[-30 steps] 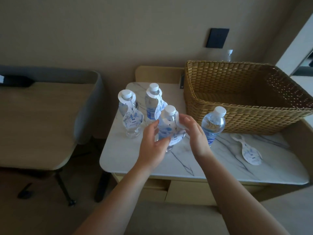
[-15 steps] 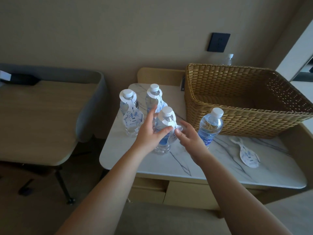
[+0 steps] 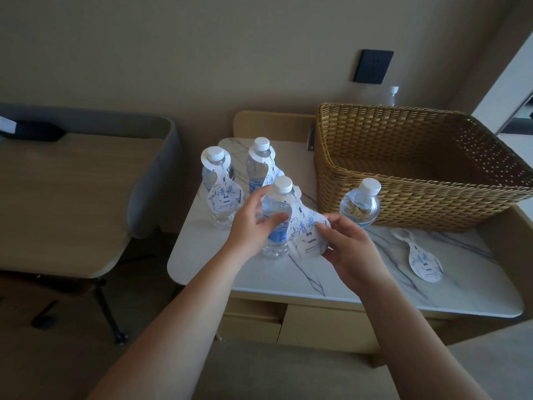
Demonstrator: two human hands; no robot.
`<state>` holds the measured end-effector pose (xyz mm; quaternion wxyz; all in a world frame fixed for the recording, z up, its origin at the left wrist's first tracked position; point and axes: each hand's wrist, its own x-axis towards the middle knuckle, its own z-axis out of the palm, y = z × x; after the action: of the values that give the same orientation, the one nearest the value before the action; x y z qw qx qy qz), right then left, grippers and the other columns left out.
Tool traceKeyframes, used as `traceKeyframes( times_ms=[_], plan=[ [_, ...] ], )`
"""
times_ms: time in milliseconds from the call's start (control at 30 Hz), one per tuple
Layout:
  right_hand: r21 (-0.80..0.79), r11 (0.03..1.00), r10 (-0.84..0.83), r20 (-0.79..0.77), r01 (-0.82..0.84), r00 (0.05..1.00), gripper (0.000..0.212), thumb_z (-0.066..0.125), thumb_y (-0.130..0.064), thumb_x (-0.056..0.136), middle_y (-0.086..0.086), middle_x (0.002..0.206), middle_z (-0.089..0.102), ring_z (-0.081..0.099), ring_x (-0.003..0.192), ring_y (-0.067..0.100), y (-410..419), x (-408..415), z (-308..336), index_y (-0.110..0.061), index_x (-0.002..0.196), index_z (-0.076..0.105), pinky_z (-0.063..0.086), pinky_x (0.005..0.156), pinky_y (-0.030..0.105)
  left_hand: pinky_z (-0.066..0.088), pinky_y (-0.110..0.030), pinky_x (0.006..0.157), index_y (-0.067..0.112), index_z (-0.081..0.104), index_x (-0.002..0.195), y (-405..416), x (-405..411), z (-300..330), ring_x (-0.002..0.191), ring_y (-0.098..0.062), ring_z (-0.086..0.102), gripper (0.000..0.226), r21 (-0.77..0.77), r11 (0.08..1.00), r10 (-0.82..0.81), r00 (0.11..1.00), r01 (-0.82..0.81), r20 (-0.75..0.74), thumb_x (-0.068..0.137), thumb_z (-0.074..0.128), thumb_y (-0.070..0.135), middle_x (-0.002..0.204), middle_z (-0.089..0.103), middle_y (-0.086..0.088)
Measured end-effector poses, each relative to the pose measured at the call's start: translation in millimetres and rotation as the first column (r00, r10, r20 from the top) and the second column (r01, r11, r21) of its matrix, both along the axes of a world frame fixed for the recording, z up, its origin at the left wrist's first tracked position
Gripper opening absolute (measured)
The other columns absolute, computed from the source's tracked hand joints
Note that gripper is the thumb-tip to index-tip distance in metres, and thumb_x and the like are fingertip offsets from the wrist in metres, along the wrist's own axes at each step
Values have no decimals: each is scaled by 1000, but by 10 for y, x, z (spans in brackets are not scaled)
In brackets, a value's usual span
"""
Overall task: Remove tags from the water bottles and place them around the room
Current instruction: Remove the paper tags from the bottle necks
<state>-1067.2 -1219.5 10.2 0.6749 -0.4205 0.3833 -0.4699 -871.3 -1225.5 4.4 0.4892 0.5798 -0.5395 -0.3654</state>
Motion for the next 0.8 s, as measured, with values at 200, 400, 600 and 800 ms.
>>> traceKeyframes(
  times_ms=[200,400,600,800],
  plan=[
    [-82,995,-52,-43,48,998,9,57,-5,90,9,86,72,67,76,19,-41,66,289,-11,92,63,55,64,31,44,-23,92,34,46,132,-24,-2,-34,124,-10,42,57,21,1000,9,1000,-8,-11,82,73,31,137,51,7],
    [-135,985,-129,-138,111,982,9,55,-4,91,7,80,71,66,71,19,-181,233,495,-10,90,62,53,58,30,47,-43,102,37,46,129,-57,-3,-69,131,-18,42,57,30,1000,1,1000,-1,4,81,75,30,135,50,9],
    [-163,976,-185,-258,146,948,6,59,-9,92,7,87,71,69,81,23,-305,340,589,-10,94,64,57,64,34,46,-19,82,45,41,123,-53,-73,-73,106,7,45,58,11,1000,25,1000,-25,6,80,77,29,115,51,28],
    [-248,948,-250,-183,201,951,9,65,-8,88,3,85,76,73,79,18,-196,87,688,-11,96,67,60,65,33,42,-8,73,42,42,126,-48,-165,-80,122,-10,45,57,-23,999,27,999,-26,29,80,75,37,134,50,12]
  ],
)
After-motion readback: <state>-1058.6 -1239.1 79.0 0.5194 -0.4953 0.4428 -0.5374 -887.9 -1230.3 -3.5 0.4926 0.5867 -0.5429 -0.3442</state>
